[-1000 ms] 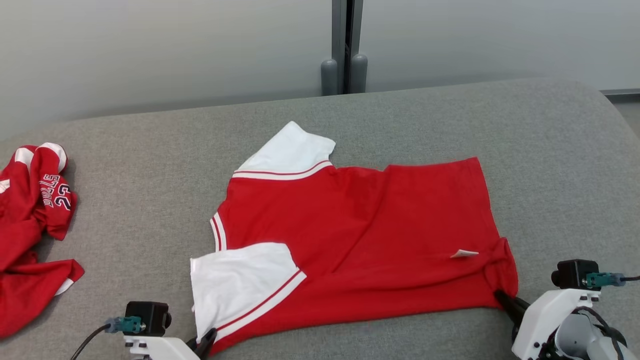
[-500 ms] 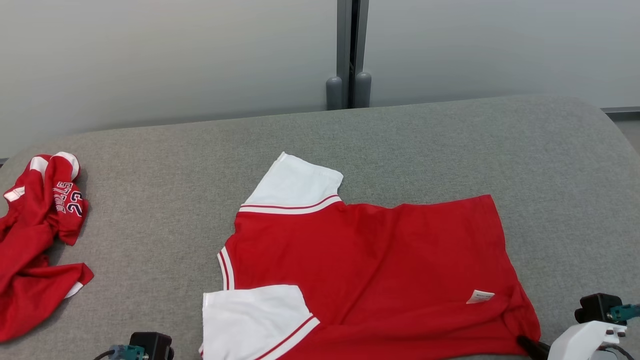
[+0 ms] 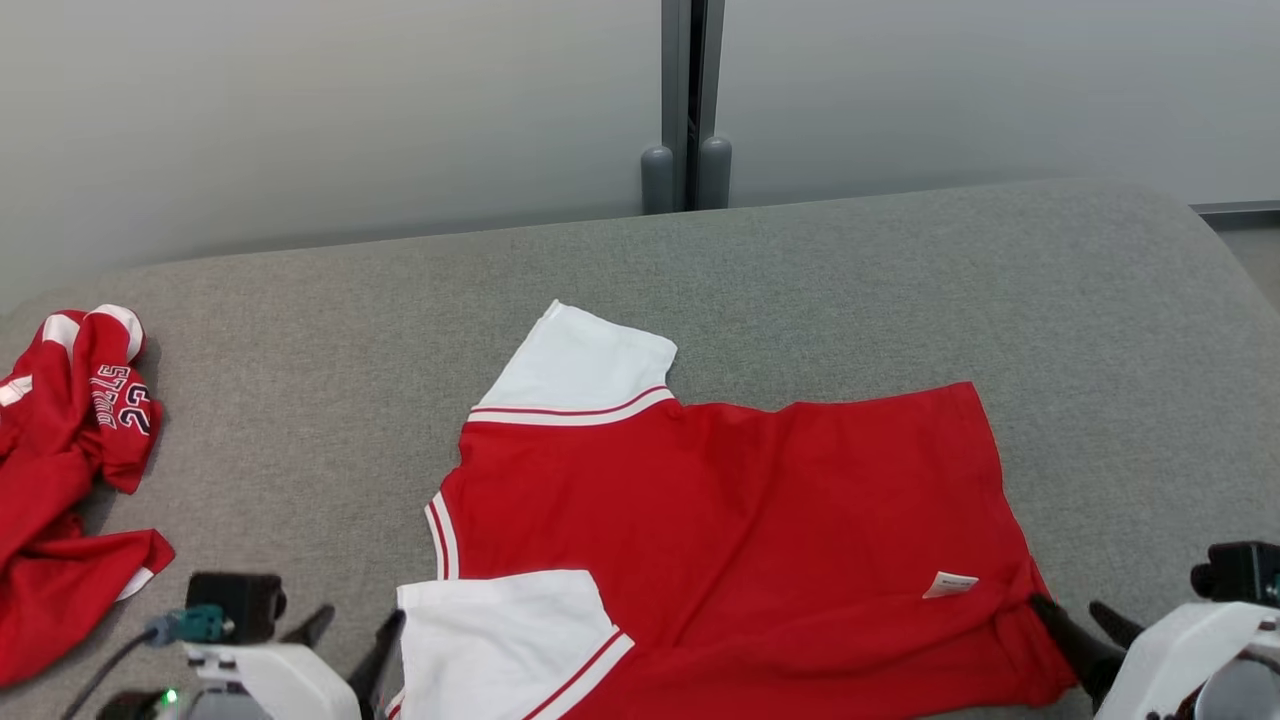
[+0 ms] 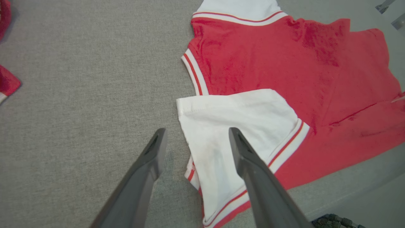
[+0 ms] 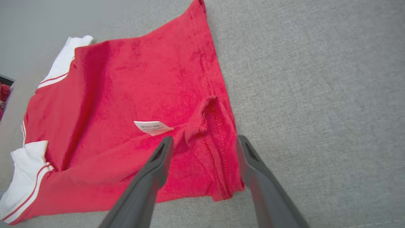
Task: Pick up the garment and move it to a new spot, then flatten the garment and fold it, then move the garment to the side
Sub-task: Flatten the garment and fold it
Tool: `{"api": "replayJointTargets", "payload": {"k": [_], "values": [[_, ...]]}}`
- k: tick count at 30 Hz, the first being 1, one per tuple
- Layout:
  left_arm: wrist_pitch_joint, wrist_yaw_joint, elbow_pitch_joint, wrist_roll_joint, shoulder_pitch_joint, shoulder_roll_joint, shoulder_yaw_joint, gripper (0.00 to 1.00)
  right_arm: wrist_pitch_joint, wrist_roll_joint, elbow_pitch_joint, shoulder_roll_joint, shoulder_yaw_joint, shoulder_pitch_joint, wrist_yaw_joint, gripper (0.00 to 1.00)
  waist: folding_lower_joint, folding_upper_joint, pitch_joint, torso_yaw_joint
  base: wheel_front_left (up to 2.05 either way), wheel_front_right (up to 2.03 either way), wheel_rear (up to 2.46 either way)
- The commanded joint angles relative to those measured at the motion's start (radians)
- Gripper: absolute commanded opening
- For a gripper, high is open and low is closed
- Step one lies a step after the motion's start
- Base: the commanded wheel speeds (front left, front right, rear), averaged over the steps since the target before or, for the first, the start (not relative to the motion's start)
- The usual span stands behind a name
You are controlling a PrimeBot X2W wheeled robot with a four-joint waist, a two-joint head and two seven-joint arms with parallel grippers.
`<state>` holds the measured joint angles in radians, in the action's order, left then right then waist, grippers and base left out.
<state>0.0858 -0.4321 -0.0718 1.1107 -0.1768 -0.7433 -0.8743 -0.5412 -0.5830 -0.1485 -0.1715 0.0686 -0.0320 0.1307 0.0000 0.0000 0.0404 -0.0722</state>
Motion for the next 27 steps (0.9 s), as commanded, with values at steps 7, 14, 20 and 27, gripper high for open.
{"api": "replayJointTargets", "payload": {"k": [7,14,20,27], "values": [[0.071,0.06,-0.004,-0.083,-0.211,-0.07,0.017,1.0,0.011,0.081,0.106,0.028,0.084,0.114,0.0,1.0,0.0,0.0,0.059,-0.01,0.0,0.0,0.0],[0.218,0.227,0.126,-0.077,-0.486,-0.031,0.026,1.0,0.074,0.164,0.007,0.08,0.118,0.322,0.0,1.0,0.0,0.0,0.171,-0.042,0.0,0.0,0.0],[0.362,0.368,0.292,-0.068,-0.691,0.027,0.001,1.0,0.068,0.174,-0.13,0.1,0.072,0.483,0.0,1.0,0.0,0.0,0.263,-0.079,0.0,0.0,0.0],[0.518,0.5,0.475,-0.038,-0.888,0.096,-0.024,1.0,0.044,0.147,-0.278,0.112,-0.007,0.66,0.0,1.0,0.0,0.0,0.367,-0.124,0.0,0.0,0.0]]}}
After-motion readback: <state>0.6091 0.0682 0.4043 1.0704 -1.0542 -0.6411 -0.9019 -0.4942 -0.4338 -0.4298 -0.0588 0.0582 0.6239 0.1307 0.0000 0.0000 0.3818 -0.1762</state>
